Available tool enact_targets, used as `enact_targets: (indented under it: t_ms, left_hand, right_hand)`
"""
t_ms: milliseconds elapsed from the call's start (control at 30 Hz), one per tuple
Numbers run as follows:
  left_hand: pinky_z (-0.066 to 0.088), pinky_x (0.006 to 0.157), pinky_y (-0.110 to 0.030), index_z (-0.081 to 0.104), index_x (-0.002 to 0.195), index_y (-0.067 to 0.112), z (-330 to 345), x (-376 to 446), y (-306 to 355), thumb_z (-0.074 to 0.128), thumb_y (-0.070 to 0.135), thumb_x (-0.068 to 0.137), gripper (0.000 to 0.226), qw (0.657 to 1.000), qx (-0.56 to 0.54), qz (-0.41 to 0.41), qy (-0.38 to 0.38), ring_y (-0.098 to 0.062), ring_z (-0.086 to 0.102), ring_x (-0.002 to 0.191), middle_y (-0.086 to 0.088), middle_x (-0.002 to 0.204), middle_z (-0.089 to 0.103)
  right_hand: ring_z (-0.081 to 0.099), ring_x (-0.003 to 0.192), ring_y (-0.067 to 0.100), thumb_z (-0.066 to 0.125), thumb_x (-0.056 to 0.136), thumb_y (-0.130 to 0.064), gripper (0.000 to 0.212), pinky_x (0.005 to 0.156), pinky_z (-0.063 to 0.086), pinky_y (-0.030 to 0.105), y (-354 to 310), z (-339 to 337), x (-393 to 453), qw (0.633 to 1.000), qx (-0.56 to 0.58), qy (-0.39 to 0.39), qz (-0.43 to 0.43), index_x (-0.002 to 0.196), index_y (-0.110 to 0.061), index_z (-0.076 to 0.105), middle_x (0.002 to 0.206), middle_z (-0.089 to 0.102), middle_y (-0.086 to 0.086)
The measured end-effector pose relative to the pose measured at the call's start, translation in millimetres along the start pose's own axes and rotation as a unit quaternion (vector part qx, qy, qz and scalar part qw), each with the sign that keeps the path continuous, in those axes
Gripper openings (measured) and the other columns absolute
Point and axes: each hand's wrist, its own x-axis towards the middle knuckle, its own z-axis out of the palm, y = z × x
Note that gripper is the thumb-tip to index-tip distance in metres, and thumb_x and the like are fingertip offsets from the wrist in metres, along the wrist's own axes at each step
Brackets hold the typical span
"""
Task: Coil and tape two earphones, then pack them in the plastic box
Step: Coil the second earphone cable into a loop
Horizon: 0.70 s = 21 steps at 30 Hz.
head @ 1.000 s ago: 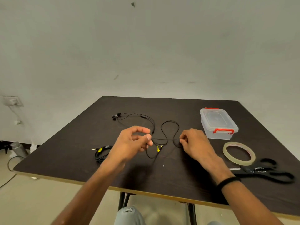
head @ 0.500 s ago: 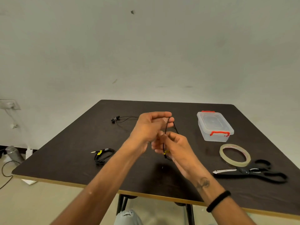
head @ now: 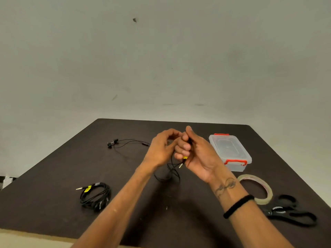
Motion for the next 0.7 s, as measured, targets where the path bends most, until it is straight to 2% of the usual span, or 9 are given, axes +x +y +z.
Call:
enact_targets:
  t_ms: [67, 167, 200, 267, 367, 433, 500, 600, 700]
  left_hand:
    - [0.060, 0.088, -0.036, 0.068, 0.113, 0.021, 16, 10, -11, 0.057, 0.011, 0.102, 0.018, 0.992, -0.123, -0.029, 0.005, -0.017, 0.075, 0.099, -0.001, 0.102, 0.077]
    - [0.057, 0.064, -0.025, 0.067, 0.112, 0.012, 34, 21, -20, 0.049, -0.011, 0.097, 0.033, 0.980, -0.192, -0.048, 0.006, -0.011, 0.072, 0.076, -0.002, 0.087, 0.076]
    - [0.053, 0.059, -0.025, 0.069, 0.107, 0.015, 39, 26, -26, 0.050, -0.008, 0.096, 0.031, 0.986, -0.164, -0.038, 0.018, -0.009, 0.068, 0.069, 0.001, 0.082, 0.074]
    - [0.051, 0.056, -0.038, 0.070, 0.092, 0.028, 45, 30, -42, 0.055, 0.015, 0.101, 0.022, 0.997, -0.066, -0.011, 0.046, -0.018, 0.062, 0.062, 0.001, 0.073, 0.069]
    - [0.040, 0.054, -0.029, 0.062, 0.078, 0.031, 49, 29, -55, 0.056, 0.031, 0.106, 0.028, 0.997, 0.052, 0.030, 0.043, -0.010, 0.047, 0.053, 0.010, 0.059, 0.055]
    - [0.040, 0.054, -0.028, 0.057, 0.076, 0.026, 49, 24, -52, 0.054, 0.034, 0.106, 0.031, 0.992, 0.107, 0.065, 0.026, -0.010, 0.048, 0.053, 0.011, 0.058, 0.052]
    - [0.047, 0.058, -0.034, 0.052, 0.077, 0.027, 48, 22, -53, 0.051, 0.036, 0.106, 0.030, 0.979, 0.182, 0.088, 0.011, -0.011, 0.051, 0.058, 0.011, 0.063, 0.054]
    - [0.053, 0.063, -0.042, 0.052, 0.083, 0.033, 44, 21, -55, 0.047, 0.041, 0.104, 0.023, 0.963, 0.249, 0.105, -0.008, -0.012, 0.056, 0.065, 0.012, 0.073, 0.059]
    - [0.053, 0.063, -0.041, 0.057, 0.086, 0.029, 41, 22, -50, 0.046, 0.046, 0.104, 0.027, 0.953, 0.277, 0.122, -0.005, -0.014, 0.057, 0.067, 0.012, 0.074, 0.059]
  right_hand:
    - [0.030, 0.039, 0.007, 0.045, 0.110, -0.043, 0.047, 0.040, 0.029, 0.021, -2, -6, 20, 0.998, 0.066, -0.009, 0.000, 0.072, -0.016, 0.053, 0.050, 0.034, -0.004]
    - [0.023, 0.036, 0.008, 0.049, 0.106, -0.045, 0.048, 0.040, 0.019, 0.023, -9, -19, 45, 0.991, 0.131, -0.006, -0.005, 0.070, -0.014, 0.053, 0.048, 0.030, -0.005]
    - [0.022, 0.038, 0.009, 0.049, 0.105, -0.042, 0.045, 0.042, 0.018, 0.024, -12, -24, 52, 0.988, 0.152, -0.006, -0.010, 0.072, -0.012, 0.055, 0.049, 0.030, -0.004]
    - [0.021, 0.043, 0.010, 0.046, 0.102, -0.035, 0.040, 0.046, 0.018, 0.025, -17, -33, 63, 0.984, 0.176, 0.005, -0.034, 0.079, -0.008, 0.062, 0.053, 0.031, -0.003]
    - [0.025, 0.049, 0.011, 0.042, 0.100, -0.026, 0.038, 0.052, 0.023, 0.025, -18, -48, 77, 0.978, 0.186, 0.046, -0.080, 0.092, -0.004, 0.072, 0.059, 0.034, -0.002]
    - [0.030, 0.053, 0.011, 0.042, 0.101, -0.020, 0.035, 0.058, 0.028, 0.026, -15, -56, 81, 0.972, 0.196, 0.081, -0.099, 0.099, -0.005, 0.073, 0.065, 0.040, -0.001]
    - [0.043, 0.061, 0.013, 0.046, 0.101, -0.017, 0.028, 0.066, 0.039, 0.027, -11, -59, 82, 0.969, 0.198, 0.104, -0.101, 0.104, -0.008, 0.073, 0.072, 0.052, 0.001]
    - [0.063, 0.079, 0.017, 0.052, 0.103, -0.020, 0.023, 0.087, 0.052, 0.037, -8, -66, 78, 0.972, 0.173, 0.116, -0.108, 0.110, -0.016, 0.073, 0.087, 0.069, 0.002]
    - [0.065, 0.081, 0.017, 0.053, 0.107, -0.024, 0.020, 0.095, 0.053, 0.042, -8, -72, 76, 0.970, 0.168, 0.119, -0.129, 0.112, -0.019, 0.071, 0.090, 0.070, 0.001]
